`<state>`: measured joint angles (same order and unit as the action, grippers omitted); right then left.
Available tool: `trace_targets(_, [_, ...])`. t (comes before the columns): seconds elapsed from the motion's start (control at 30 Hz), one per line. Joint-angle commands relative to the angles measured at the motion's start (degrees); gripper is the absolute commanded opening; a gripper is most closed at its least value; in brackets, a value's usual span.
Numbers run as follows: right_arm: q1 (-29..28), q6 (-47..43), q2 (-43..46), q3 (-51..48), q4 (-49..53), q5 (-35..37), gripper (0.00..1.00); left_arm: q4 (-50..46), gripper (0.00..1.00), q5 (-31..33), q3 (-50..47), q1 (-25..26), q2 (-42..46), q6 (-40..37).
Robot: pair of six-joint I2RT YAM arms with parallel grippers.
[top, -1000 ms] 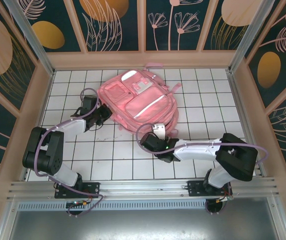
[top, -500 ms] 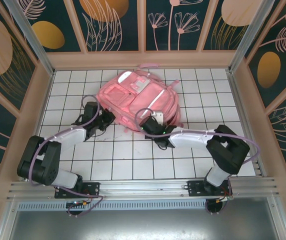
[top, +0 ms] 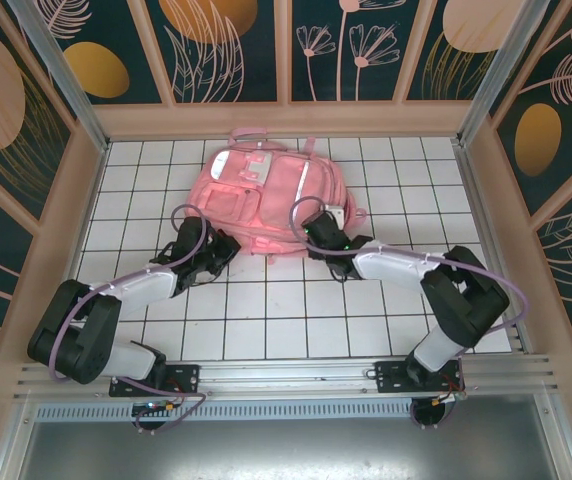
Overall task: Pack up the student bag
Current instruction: Zip the student bag at the center of the table.
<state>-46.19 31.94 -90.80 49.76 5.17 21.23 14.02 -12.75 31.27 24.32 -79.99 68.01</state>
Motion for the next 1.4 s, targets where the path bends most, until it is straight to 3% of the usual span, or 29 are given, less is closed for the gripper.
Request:
trace_targets(0.0, [-7.16,1.89,2.62,0.95,-1.59,0.06,0.43,5.84,0.0,-0.69,0.49,0.47,-0.3,2.5])
trace_targets(0.27, [-14.49,7.55,-4.39,0.25,-10.5,-2.47,0.42,5.41,0.0,-0.11,1.96,0.55,-3.07,1.54])
trace_targets(0.47, [-13.93,8.39,-10.34,1.7,-15.68,-4.94,0.38,5.33,0.0,1.47,1.52,0.55,-4.81,-0.26])
trace_targets(1.03, [-11.54,7.61,-19.32,7.34,-16.08,-6.67,0.29,5.71,0.0,0.73,1.86,0.56,-5.64,-0.42])
trace_targets(1.1, [-11.55,7.52,-19.8,7.55,-16.09,-6.64,0.24,5.52,0.0,0.79,1.87,0.56,-5.37,-0.42])
trace_targets(1.23, [-11.65,7.55,-19.38,7.28,-15.14,-5.74,0.0,5.1,0.0,1.06,2.1,0.56,-5.02,-0.6])
trace_targets(1.37, [-12.06,7.6,-17.12,7.02,-12.87,-3.24,0.0,4.03,0.0,1.74,2.4,0.56,-4.82,-1.15])
